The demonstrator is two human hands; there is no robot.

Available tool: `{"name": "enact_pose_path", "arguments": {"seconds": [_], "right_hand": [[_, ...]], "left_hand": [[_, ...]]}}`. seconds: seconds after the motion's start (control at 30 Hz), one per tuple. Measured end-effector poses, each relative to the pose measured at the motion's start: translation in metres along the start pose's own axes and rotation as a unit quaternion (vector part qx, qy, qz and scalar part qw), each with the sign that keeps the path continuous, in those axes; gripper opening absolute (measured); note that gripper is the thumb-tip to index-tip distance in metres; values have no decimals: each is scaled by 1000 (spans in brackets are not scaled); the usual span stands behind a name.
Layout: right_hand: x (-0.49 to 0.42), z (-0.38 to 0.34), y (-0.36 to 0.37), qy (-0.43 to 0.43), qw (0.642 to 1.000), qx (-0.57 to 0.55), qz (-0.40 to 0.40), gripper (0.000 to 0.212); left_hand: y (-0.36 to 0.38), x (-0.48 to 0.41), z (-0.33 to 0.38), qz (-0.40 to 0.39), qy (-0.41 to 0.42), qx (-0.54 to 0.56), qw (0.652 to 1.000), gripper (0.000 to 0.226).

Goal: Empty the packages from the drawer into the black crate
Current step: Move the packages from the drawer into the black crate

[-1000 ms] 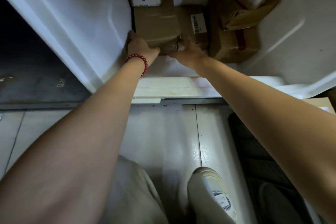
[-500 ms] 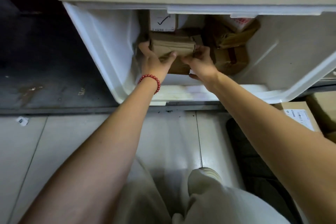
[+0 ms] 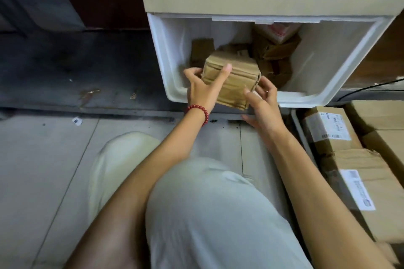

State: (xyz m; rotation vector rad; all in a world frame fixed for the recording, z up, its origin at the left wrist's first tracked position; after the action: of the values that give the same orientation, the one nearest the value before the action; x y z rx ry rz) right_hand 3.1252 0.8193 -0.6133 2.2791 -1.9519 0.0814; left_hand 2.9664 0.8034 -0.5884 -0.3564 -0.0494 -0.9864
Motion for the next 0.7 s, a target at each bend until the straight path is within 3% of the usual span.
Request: {"name": "enact_pose_path", "arguments": {"seconds": [0.07,0.17,0.27,0.4,0.63,0.7], "right_hand": [[15,0,-6,12,1000,-12,-13,66],[29,-3,-9,28,999,-5,-43,53],[40,-8,-9,35,998,5,-58,49],[53,-2,-12,58,995,34,-72,49],[59,4,-29,76,993,39,-79,34],[58,7,-36,84,994,31,-56,34]], "left_hand": [[-1,10,4,-25,6,-5,1000,71],[-5,26,-3,-57,-21,-20,998,82],[-7,48,-25,-70,-90,69,991,99],[-7,60,-44,-91,-152,149,973,81],[-15,58,-39,-91,-109,147,979,64],[-19,53,-40,-84,-95,132,983,70]]}}
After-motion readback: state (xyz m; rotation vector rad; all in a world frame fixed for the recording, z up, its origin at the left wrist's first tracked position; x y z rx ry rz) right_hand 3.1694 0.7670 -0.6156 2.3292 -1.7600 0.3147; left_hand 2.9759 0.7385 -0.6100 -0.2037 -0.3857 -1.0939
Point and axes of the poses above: each hand's wrist, its own x-axis away from the middle knuckle, its own y-axis out of the palm, z = x × y, the point moved 6 cm from there along -x, towards the middle knuckle, and after that the axes turned 5 degrees about -y, right-handed, at the moved point
